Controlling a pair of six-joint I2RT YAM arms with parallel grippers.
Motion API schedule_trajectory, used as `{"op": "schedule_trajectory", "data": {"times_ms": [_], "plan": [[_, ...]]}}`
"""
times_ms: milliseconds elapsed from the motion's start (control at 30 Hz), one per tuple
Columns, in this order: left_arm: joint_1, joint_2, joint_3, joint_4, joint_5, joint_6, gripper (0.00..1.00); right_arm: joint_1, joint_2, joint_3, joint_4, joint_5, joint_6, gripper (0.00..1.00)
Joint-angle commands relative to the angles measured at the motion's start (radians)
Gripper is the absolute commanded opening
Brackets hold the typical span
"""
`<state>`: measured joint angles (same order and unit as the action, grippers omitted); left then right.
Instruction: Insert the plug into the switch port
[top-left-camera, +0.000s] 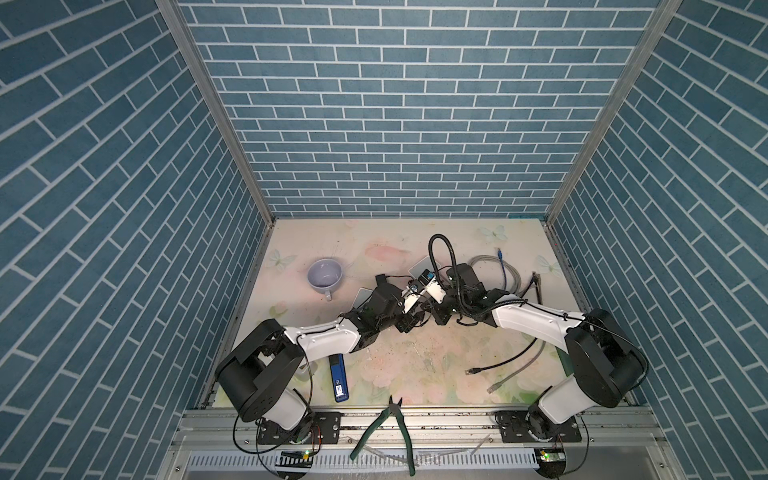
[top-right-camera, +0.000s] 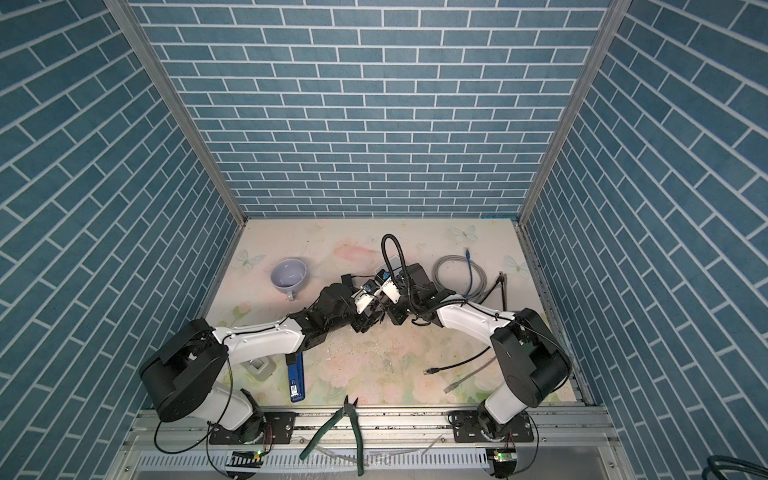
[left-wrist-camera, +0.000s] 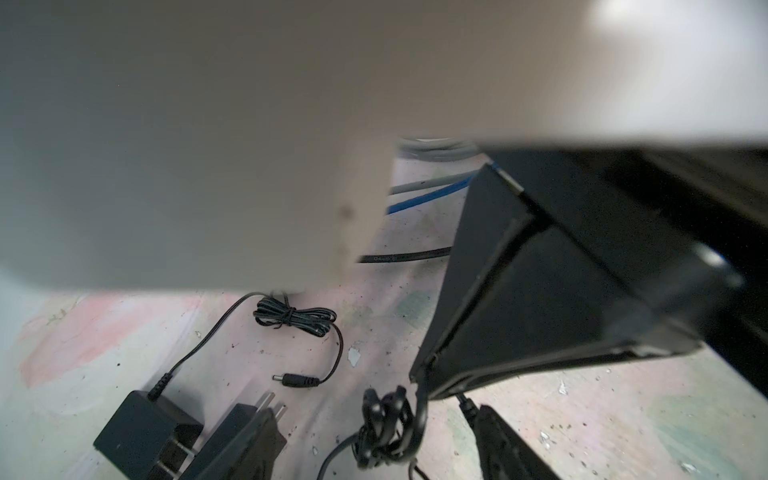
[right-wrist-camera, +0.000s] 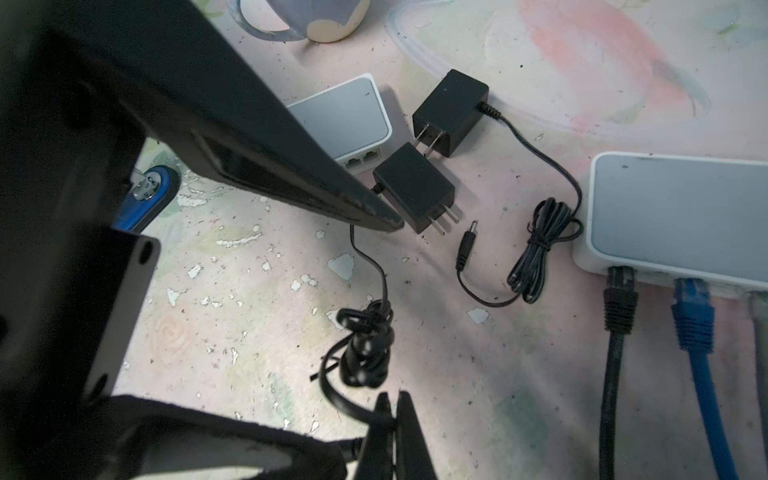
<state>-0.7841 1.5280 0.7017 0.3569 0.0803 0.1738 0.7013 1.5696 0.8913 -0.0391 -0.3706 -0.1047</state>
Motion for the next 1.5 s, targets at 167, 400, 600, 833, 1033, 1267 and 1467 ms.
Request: {"op": "schedule_trajectory", "data": {"times_ms": [167, 400, 600, 833, 1033, 1267, 1467], "plan": [[-0.004, 0.021, 0.023, -0.006, -0.01, 0.041, 0.69, 0.023, -0.072, -0.015, -0.063, -0.052, -0.092, 0.0], [-0.004, 0.036, 0.027, 0.012, 0.001, 0.052, 0.67, 0.028, -0.089, -0.02, -0.084, -0.08, -0.119, 0.0], [-0.004, 0.069, 0.039, 0.024, 0.012, 0.038, 0.52, 0.038, -0.08, -0.015, -0.074, -0.09, -0.115, 0.0], [-0.004, 0.087, 0.039, 0.024, 0.002, 0.025, 0.36, 0.039, -0.066, -0.018, -0.046, -0.063, -0.051, 0.01], [-0.004, 0.086, 0.029, 0.035, 0.007, 0.021, 0.22, 0.04, -0.069, -0.04, 0.006, -0.059, -0.004, 0.04], [-0.004, 0.084, 0.018, 0.047, 0.0, 0.015, 0.1, 0.04, -0.051, -0.043, 0.027, -0.054, 0.062, 0.09], [-0.004, 0.072, -0.001, 0.065, -0.019, 0.003, 0.04, 0.04, -0.052, -0.063, 0.062, -0.048, 0.147, 0.14]]}}
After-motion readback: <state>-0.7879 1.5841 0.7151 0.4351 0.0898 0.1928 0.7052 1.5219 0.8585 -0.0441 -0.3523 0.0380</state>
